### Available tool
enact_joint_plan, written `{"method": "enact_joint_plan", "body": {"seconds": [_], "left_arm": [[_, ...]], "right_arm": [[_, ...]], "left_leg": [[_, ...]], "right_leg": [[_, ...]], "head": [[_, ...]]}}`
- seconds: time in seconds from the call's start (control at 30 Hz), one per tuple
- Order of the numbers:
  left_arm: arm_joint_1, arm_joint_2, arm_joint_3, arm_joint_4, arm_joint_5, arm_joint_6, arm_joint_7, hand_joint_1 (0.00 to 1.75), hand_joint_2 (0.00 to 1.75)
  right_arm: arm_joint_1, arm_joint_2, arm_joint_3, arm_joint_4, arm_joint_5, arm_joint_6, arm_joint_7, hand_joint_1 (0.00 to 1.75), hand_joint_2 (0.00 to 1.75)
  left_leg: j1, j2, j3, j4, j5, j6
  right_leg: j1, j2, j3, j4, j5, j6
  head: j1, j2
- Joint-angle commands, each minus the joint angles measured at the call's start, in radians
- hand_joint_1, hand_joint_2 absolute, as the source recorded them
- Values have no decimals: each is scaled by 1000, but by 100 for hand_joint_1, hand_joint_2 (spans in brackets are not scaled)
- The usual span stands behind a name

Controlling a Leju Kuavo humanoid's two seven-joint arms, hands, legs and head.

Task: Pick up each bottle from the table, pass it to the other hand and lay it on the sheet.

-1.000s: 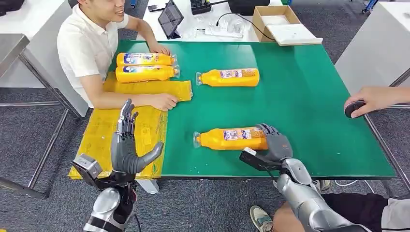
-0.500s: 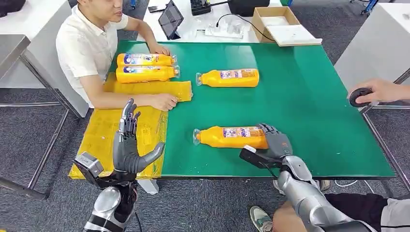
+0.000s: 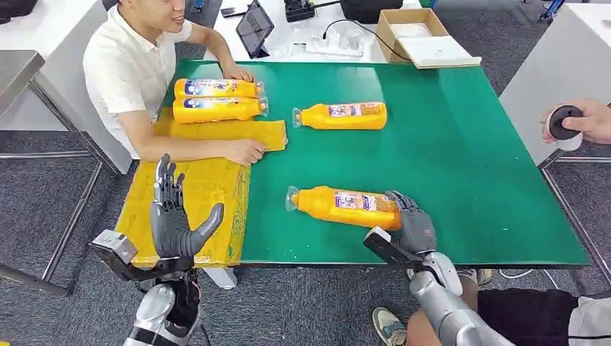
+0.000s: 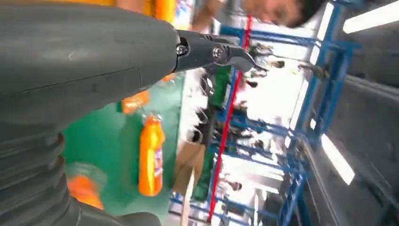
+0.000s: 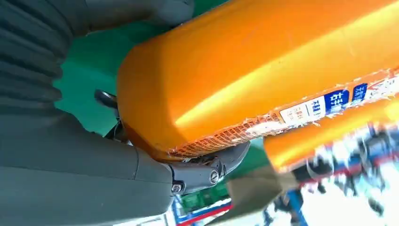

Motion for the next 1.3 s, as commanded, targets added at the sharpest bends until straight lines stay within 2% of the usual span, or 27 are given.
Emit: {"method": "enact_joint_plan", "body": {"seconds": [0.03, 0.17, 0.23, 0.37, 0.5, 0.53, 0.6, 0.67, 0.73, 0.9, 1.03, 1.1, 1.17, 1.3], "left_arm": [[35, -7, 43, -11, 7, 7, 12, 0, 175], [32, 5, 29, -1, -11, 22, 43, 0, 175], [38, 28, -3, 28, -68, 48, 84, 0, 175], [52, 28, -10, 32, -51, 29, 82, 0, 175], [63, 65, -45, 24, -42, -53, 119, 0, 175], [48, 91, -78, 69, -68, -95, 164, 0, 175], [34, 104, -112, 112, -99, -144, 148, 0, 175], [29, 98, -134, 143, -116, -197, 124, 0, 175], [3, 81, -140, 188, -89, -240, 153, 0, 175], [-51, 50, -145, 241, -17, -283, 176, 0, 175], [-72, 48, -145, 224, 146, -398, 230, 0, 175], [-98, 48, -143, 223, 132, -364, 205, 0, 175], [-132, 34, -138, 248, 174, -371, 230, 0, 175], [-137, 19, -144, 240, 203, -382, 225, 0, 175]], "right_arm": [[24, 47, -125, -65, -34, -9, -24, 175, 175], [29, 50, -137, -80, -66, -21, -51, 175, 175], [38, 50, -152, -112, -127, 20, -66, 175, 175], [52, 67, -167, -183, -202, 63, -88, 175, 175], [92, 108, -131, -311, -281, 126, -97, 175, 175], [102, 119, -117, -343, -302, 140, -97, 175, 175], [110, 131, -94, -375, -320, 164, -97, 175, 175], [117, 146, -58, -398, -340, 197, -90, 175, 175], [120, 165, -12, -414, -355, 219, -96, 175, 175], [154, 215, 94, -489, -365, 220, -91, 175, 175], [150, 236, 168, -445, -372, 221, -83, 175, 175], [149, 248, 205, -416, -369, 226, -93, 175, 175], [146, 268, 236, -383, -369, 215, -97, 175, 175], [155, 297, 279, -367, -365, 195, -97, 175, 175]], "left_leg": [[1, 1, 1, 0, -1, -1], [1, 2, 2, 0, -2, -2], [1, 3, 3, 0, -2, -3], [0, 2, 3, -1, -1, -2], [0, 3, 2, -1, -1, -2], [0, 2, 0, -1, -1, -1], [1, 2, 2, -1, -1, -2], [1, 2, 4, -2, -1, -3], [1, 2, 0, -1, 0, -1], [1, 2, 1, -1, 0, -2], [1, 2, 0, -1, 0, -2], [2, 2, 2, -1, -1, -2], [2, 2, 2, -1, -1, -3], [2, 2, 1, -1, -1, -2]], "right_leg": [[1, 0, 0, -1, 0, -1], [1, 1, 1, 0, -1, -2], [1, 1, 3, 0, -2, -3], [1, 1, 2, -1, -1, -2], [1, 2, 0, 0, -1, -2], [0, 1, -1, 0, 0, -2], [1, 1, 1, -1, -1, -2], [1, 1, 2, -1, -1, -3], [1, 1, -1, -1, 0, -2], [1, 0, -1, 0, -1, -2], [1, 0, -1, 0, -1, -2], [2, 0, 0, 0, -1, -2], [2, 0, 1, -1, -1, -3], [2, 0, 0, -1, -1, -2]], "head": [[0, 0], [0, 0], [0, 0], [0, 0], [0, 0], [0, 0], [0, 0], [0, 0], [0, 0], [0, 0], [0, 0], [0, 0], [0, 0], [0, 0]]}}
